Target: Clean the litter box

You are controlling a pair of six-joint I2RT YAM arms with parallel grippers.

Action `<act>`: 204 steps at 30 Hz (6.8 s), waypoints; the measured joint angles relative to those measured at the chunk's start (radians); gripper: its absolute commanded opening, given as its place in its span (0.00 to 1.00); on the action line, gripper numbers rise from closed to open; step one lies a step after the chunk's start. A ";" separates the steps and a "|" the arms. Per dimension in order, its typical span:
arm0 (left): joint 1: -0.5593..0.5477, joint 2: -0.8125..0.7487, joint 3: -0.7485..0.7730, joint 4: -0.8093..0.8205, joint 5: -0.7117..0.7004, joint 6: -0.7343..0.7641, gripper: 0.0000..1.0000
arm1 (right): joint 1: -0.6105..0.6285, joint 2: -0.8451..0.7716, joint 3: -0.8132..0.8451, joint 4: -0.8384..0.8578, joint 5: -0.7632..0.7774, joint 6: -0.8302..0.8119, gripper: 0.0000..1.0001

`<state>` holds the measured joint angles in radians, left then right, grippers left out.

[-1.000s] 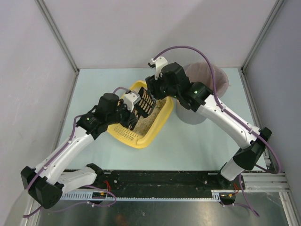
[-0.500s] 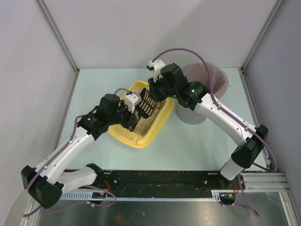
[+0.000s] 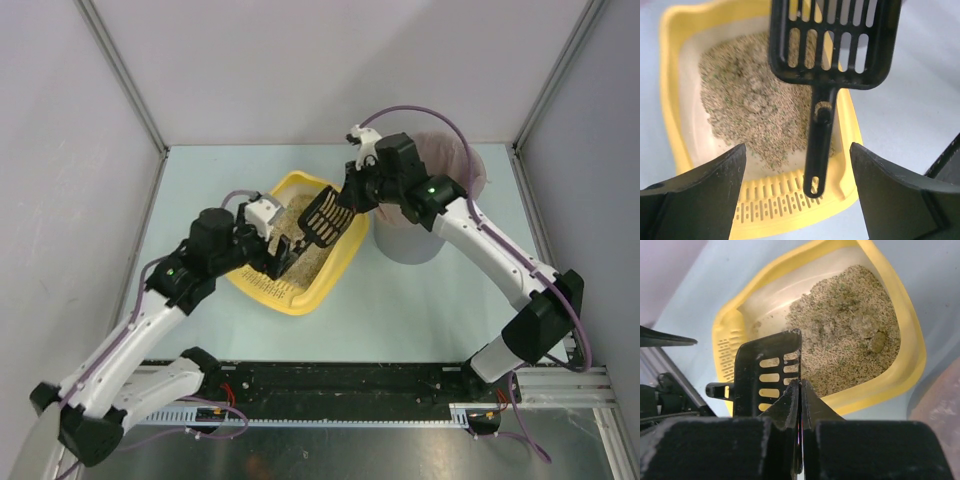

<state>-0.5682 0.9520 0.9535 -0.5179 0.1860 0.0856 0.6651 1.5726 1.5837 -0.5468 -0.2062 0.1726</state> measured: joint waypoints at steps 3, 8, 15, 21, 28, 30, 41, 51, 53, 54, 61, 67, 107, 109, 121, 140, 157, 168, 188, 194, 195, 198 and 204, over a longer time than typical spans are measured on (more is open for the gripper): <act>0.037 -0.120 -0.042 0.059 0.015 -0.005 0.94 | -0.042 -0.040 -0.026 0.030 -0.075 0.041 0.00; 0.117 -0.326 -0.125 0.204 0.096 -0.030 0.95 | -0.101 -0.118 -0.051 0.113 -0.184 0.134 0.00; 0.122 -0.424 -0.194 0.384 0.229 -0.032 0.95 | -0.138 -0.156 -0.110 0.262 -0.298 0.309 0.00; 0.122 -0.523 -0.319 0.513 0.311 -0.010 0.95 | -0.147 -0.155 -0.142 0.364 -0.410 0.435 0.00; 0.122 -0.562 -0.339 0.633 0.345 -0.003 0.89 | -0.147 -0.155 -0.144 0.402 -0.462 0.482 0.00; 0.122 -0.557 -0.339 0.662 0.355 -0.010 0.84 | -0.146 -0.155 -0.148 0.403 -0.466 0.488 0.00; 0.122 -0.528 -0.339 0.747 0.386 -0.059 0.68 | -0.119 -0.149 -0.179 0.462 -0.484 0.544 0.00; 0.122 -0.526 -0.339 0.758 0.367 -0.074 0.39 | -0.105 -0.138 -0.190 0.515 -0.495 0.575 0.00; 0.122 -0.526 -0.339 0.760 0.364 -0.079 0.31 | -0.105 -0.135 -0.191 0.516 -0.495 0.576 0.00; 0.122 -0.526 -0.339 0.760 0.360 -0.080 0.23 | -0.105 -0.134 -0.192 0.516 -0.495 0.576 0.00; 0.129 -0.509 -0.340 0.770 0.314 -0.087 0.00 | -0.104 -0.126 -0.196 0.507 -0.474 0.573 0.10; 0.128 -0.507 -0.349 0.741 0.276 -0.096 0.00 | -0.097 -0.135 -0.196 0.458 -0.415 0.514 0.66; 0.364 0.036 -0.148 0.146 0.211 -0.022 0.00 | -0.129 -0.646 -0.318 0.095 0.383 0.098 0.77; 0.370 0.053 -0.142 0.135 0.214 -0.019 0.00 | -0.129 -0.646 -0.321 0.095 0.383 0.095 0.77; 0.377 0.140 -0.124 0.154 0.248 -0.014 0.00 | -0.131 -0.654 -0.352 0.108 0.387 0.088 0.77; 0.326 0.133 -0.227 0.331 0.201 -0.034 0.00 | -0.172 -0.710 -0.440 0.187 0.375 0.058 0.78; 0.256 0.105 -0.404 0.639 0.040 -0.200 0.00 | -0.212 -0.709 -0.458 0.225 0.218 0.072 0.78; 0.244 0.094 -0.500 0.794 0.017 -0.200 0.00 | -0.219 -0.709 -0.458 0.235 0.149 0.089 0.78; 0.241 -0.169 -0.739 0.943 -0.022 -0.156 0.00 | -0.220 -0.732 -0.458 0.229 0.200 0.104 0.78; 0.241 -0.248 -0.800 1.005 -0.018 -0.156 0.00 | -0.220 -0.739 -0.458 0.214 0.236 0.104 0.78; 0.241 -0.257 -0.807 1.018 -0.018 -0.157 0.00 | -0.220 -0.739 -0.458 0.210 0.240 0.104 0.78; 0.241 -0.274 -0.826 1.052 -0.017 -0.158 0.00 | -0.220 -0.739 -0.458 0.206 0.249 0.104 0.78; 0.241 -0.308 -0.862 1.122 0.004 -0.166 0.00 | -0.220 -0.739 -0.458 0.205 0.268 0.104 0.78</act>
<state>-0.3267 0.6437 0.0914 0.6044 0.1902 -0.0799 0.4450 0.8337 1.1259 -0.3416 0.0616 0.2764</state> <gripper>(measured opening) 0.295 0.778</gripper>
